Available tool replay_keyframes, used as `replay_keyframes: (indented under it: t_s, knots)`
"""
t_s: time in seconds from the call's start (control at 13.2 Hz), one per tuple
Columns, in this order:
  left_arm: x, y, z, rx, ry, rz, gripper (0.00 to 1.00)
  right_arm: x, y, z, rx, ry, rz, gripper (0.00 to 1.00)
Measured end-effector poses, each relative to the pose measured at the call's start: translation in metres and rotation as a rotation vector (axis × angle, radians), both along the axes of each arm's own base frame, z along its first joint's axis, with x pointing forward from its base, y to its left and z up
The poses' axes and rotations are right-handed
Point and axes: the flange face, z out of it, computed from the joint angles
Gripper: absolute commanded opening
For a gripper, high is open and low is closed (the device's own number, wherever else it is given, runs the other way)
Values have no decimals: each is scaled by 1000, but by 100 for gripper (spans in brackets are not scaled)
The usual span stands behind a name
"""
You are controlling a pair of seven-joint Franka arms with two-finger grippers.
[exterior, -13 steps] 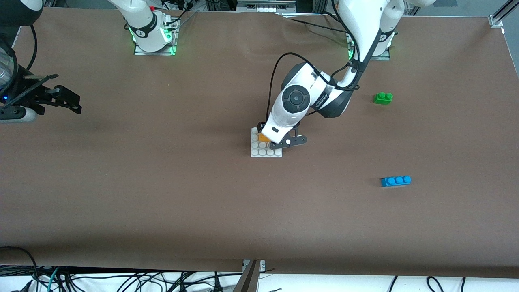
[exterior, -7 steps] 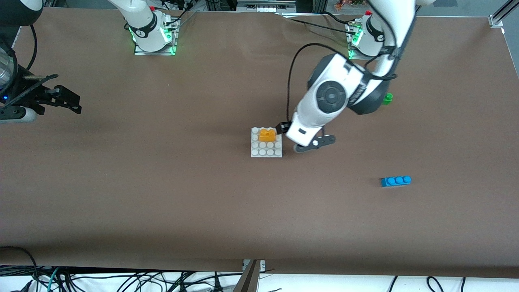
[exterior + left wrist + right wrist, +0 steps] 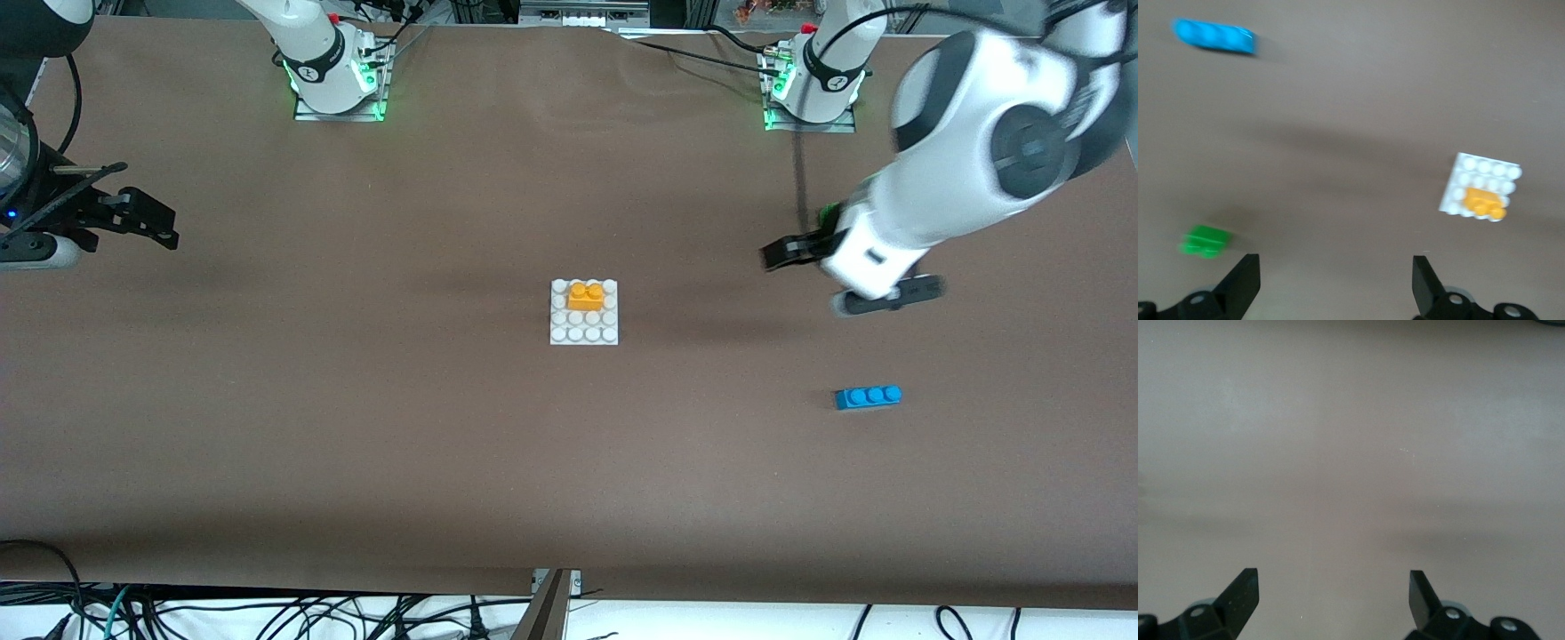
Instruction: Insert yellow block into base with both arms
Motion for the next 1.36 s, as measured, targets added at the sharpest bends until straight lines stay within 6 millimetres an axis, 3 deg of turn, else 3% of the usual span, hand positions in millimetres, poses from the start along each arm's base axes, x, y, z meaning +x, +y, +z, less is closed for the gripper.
replay_keyframes:
  t_s: [0.15,0.3,0.61,0.98,1.36]
  knots:
    - [-9,52,28,18,-20,-30,100,0,0,0,0,0,0,100]
    - [-20,88,45,47,-7,-42,100,0,0,0,0,0,0,100]
    - [-30,128,59,52,7,-61,100,0,0,0,0,0,0,100]
    - [-49,133,92,49,-52,-79,100,0,0,0,0,0,0,100]
    - [-54,133,82,49,-33,-80,100,0,0,0,0,0,0,100]
